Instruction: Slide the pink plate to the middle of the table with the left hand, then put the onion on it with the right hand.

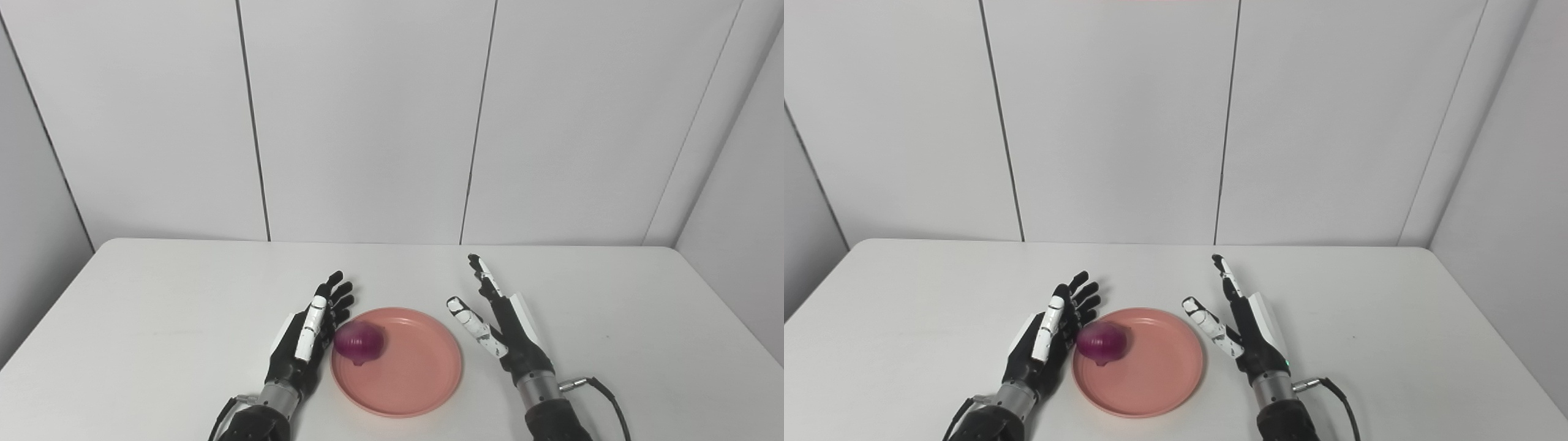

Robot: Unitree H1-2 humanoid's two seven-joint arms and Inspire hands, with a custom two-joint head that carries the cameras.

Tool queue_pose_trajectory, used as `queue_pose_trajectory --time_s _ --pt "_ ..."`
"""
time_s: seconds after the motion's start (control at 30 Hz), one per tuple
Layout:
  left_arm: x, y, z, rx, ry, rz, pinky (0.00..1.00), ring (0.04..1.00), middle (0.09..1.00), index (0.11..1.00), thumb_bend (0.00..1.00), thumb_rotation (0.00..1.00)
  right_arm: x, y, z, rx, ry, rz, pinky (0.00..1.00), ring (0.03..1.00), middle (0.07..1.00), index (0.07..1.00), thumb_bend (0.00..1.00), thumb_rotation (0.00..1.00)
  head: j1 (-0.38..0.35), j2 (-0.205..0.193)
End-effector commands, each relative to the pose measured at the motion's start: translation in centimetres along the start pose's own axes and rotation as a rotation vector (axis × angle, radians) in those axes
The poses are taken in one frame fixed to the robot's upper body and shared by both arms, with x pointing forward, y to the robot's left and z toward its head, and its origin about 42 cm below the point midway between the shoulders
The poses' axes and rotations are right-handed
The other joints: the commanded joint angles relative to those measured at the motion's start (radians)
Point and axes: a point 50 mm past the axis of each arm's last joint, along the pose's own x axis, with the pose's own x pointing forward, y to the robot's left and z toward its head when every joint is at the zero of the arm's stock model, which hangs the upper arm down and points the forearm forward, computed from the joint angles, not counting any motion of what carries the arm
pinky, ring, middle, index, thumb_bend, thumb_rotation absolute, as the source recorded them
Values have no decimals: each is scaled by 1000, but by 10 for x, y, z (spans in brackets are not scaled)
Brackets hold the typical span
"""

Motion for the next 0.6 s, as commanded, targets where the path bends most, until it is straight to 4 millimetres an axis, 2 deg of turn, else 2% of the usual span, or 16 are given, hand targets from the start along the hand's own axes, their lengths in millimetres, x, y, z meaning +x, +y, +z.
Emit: queue_pose_trajectory --time_s 0.0,0.13,0.27,0.57 --pt "6 3 15 16 -66 -12 954 942 944 940 589 1000 13 -2 16 59 -68 -14 907 962 973 979 649 1000 -1 -1" --pt "5 6 15 22 -74 -5 957 948 949 945 590 1000 15 0 12 81 -47 -21 901 945 965 975 634 1000 -3 -2" --pt "4 8 15 29 -83 1 963 956 956 952 589 1000 16 2 7 116 -28 -26 937 958 970 974 652 1000 -4 -2" --pt "3 9 14 42 -107 32 979 972 965 961 580 1000 15 12 5 309 -15 -61 952 939 958 947 641 1000 -4 0"
